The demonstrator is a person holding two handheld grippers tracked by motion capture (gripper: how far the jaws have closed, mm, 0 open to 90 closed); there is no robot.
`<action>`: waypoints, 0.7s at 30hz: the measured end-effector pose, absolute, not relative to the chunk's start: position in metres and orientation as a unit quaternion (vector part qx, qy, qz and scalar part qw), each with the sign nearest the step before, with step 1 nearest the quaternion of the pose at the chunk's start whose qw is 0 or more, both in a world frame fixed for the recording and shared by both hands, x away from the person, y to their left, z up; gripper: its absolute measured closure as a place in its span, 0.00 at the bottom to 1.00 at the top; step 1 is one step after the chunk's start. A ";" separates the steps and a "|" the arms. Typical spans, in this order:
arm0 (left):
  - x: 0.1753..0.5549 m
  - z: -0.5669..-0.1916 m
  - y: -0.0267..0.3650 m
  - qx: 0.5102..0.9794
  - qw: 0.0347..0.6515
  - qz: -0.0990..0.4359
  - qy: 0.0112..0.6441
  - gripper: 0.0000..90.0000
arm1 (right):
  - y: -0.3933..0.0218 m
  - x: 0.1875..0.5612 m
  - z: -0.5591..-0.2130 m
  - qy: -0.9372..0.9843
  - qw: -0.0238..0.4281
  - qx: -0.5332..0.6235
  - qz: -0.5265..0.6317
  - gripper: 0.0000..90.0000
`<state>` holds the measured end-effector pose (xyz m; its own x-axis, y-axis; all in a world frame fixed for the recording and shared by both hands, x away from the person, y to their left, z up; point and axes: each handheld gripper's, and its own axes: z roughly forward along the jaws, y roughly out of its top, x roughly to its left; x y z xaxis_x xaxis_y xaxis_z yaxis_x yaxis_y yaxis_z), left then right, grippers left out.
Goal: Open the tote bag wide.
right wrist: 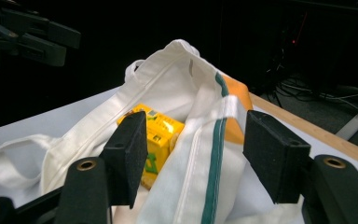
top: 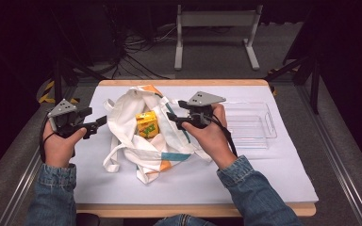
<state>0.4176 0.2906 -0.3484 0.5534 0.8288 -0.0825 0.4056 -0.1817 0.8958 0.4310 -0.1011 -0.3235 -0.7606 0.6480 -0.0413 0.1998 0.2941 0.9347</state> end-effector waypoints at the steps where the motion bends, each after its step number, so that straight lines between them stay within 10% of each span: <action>1: 0.420 -0.349 0.290 0.736 0.484 0.220 0.419 0.30 | -0.098 0.435 -0.323 0.777 0.214 0.270 0.527 0.44; 21: 0.472 -0.400 0.283 0.730 0.494 0.212 0.423 0.31 | -0.061 0.484 -0.342 0.775 0.232 0.308 0.501 0.45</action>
<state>0.4724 0.2832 -0.3999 0.5526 0.8264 -0.1079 0.4071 -0.1547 0.9002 0.4836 -0.0613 -0.3425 -0.7032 0.7092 -0.0509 0.2444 0.3084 0.9193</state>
